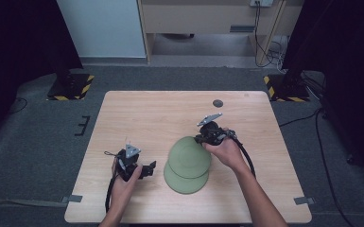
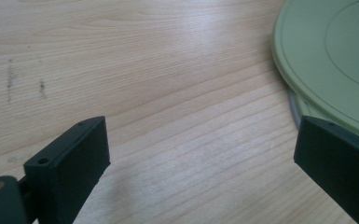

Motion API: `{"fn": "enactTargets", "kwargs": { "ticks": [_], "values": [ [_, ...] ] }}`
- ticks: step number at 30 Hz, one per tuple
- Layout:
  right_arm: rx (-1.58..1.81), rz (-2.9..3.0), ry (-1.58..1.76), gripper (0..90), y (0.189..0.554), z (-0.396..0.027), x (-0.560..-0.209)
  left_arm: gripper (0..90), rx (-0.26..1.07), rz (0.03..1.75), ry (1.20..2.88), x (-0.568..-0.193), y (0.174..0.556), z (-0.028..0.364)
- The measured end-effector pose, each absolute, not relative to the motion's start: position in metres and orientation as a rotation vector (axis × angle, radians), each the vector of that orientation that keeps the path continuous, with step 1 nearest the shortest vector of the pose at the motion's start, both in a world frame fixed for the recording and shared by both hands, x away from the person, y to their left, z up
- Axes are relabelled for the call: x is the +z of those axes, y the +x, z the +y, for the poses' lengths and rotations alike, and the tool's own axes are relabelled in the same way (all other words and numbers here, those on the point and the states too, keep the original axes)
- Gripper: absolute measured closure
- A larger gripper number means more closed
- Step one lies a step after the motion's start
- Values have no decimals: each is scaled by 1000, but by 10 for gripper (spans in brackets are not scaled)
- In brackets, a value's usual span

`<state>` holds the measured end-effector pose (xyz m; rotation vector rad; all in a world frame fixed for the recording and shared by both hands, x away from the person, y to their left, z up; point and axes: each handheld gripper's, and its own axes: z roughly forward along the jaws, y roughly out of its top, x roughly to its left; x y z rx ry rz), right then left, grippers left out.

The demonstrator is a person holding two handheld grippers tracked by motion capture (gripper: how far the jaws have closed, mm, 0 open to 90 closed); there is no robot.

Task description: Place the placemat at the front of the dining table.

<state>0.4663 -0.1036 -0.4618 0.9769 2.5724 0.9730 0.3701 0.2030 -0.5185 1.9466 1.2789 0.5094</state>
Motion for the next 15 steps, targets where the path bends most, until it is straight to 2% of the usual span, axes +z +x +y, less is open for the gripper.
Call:
{"fn": "enactTargets", "kwargs": {
  "ticks": [15],
  "values": [
    [986, 2570, 1004, 851, 469, -103, -461, 28, 512, 1349, 1933, -524, 377, 219]
  ]
}}
